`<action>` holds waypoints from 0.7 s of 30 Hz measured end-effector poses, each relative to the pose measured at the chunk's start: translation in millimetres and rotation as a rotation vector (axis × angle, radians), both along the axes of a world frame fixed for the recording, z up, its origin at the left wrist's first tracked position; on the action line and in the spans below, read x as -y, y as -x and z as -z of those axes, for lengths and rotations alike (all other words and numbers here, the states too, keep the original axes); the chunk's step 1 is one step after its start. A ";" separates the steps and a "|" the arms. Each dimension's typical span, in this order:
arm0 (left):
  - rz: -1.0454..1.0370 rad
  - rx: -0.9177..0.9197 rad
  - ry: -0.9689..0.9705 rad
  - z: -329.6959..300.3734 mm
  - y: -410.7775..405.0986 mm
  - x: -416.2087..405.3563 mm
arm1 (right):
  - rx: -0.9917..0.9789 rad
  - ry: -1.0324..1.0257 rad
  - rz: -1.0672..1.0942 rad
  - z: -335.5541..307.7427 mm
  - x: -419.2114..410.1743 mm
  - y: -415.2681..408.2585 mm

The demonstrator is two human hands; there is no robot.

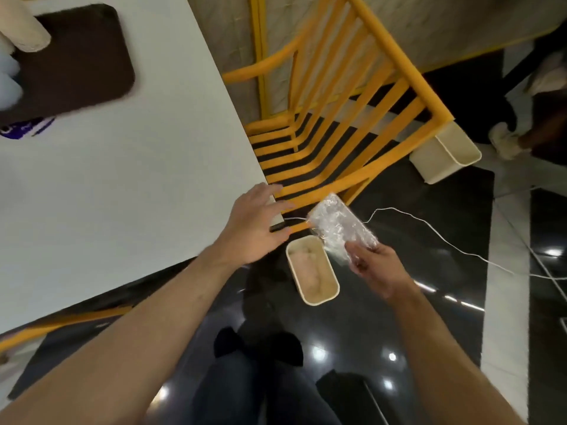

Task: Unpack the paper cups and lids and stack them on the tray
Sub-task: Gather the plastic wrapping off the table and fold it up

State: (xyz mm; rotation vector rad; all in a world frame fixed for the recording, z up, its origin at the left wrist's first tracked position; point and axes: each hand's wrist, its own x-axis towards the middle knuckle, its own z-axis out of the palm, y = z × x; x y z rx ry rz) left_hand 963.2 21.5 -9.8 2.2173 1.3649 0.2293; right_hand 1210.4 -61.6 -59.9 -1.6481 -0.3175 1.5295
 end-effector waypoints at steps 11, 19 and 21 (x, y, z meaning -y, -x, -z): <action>0.151 -0.219 -0.569 77.3 -9.7 -10.7 | 0.067 0.314 0.162 268.0 29.3 15.2; 0.119 -0.138 -0.585 94.3 -5.3 -13.4 | 0.062 0.525 0.111 355.1 25.1 23.9; 0.123 -0.134 -0.557 90.6 -6.2 -12.4 | 0.101 0.556 0.062 350.6 29.5 22.8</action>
